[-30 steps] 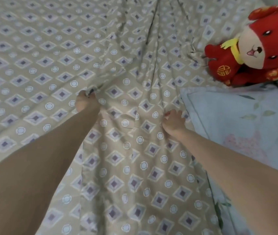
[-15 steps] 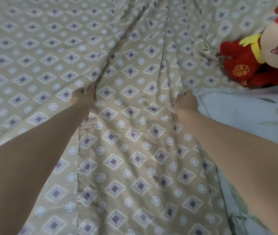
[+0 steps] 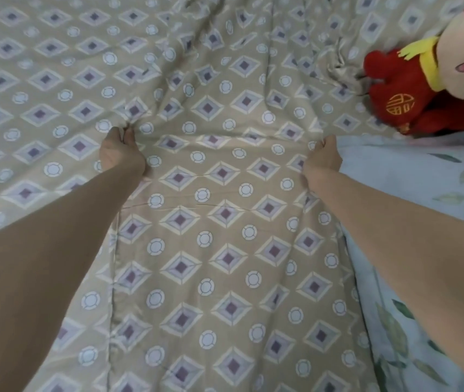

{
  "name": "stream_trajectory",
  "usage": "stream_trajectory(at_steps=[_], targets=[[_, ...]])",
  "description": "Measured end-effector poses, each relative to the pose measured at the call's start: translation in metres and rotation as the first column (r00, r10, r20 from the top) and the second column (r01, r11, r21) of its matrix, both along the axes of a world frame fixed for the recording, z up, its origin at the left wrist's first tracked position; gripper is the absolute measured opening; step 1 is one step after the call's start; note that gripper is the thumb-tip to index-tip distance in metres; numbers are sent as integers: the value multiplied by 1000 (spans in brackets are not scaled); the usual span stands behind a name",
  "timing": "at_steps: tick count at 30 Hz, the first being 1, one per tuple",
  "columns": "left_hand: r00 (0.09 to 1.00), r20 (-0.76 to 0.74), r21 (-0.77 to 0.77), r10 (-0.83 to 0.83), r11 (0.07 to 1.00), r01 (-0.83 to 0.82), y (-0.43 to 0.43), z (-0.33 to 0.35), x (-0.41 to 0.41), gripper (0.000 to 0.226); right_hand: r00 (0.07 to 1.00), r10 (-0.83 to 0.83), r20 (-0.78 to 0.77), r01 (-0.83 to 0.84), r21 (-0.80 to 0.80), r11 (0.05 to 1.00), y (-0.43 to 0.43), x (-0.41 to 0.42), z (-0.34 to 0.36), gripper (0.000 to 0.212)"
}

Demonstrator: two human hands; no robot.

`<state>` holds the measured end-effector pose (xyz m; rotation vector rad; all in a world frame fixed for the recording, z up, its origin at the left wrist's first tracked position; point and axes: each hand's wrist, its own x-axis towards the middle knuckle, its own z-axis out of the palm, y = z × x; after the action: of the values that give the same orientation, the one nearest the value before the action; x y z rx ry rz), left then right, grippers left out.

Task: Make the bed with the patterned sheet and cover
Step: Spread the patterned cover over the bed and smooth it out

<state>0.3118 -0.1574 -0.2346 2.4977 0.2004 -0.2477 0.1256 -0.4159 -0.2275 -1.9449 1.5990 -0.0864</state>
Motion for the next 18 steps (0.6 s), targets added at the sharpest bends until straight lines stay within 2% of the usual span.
stream_trajectory(at_steps=[3,5,7,10,13,18], targets=[[1000,8,-14,-13,1000,13,2,8,-7,29,994,110,20,-108,-93,990,10,-12,-4,32],[1000,-14,-62,-10,998,9,11,11,-14,39,972,219,-79,-229,-157,961,21,-30,-2,38],[998,-58,-98,0,995,-6,27,11,-30,49,962,211,-174,-242,-179,954,38,-56,2,44],[992,-123,-48,14,999,-20,57,18,-76,63,968,139,-207,-173,-157,972,75,-108,9,45],[988,-154,85,31,996,-18,88,17,-127,56,963,101,-251,-139,-138,981,110,-158,9,41],[993,-115,81,4,997,6,118,13,-155,35,948,132,-291,-185,-161,970,122,-199,1,33]])
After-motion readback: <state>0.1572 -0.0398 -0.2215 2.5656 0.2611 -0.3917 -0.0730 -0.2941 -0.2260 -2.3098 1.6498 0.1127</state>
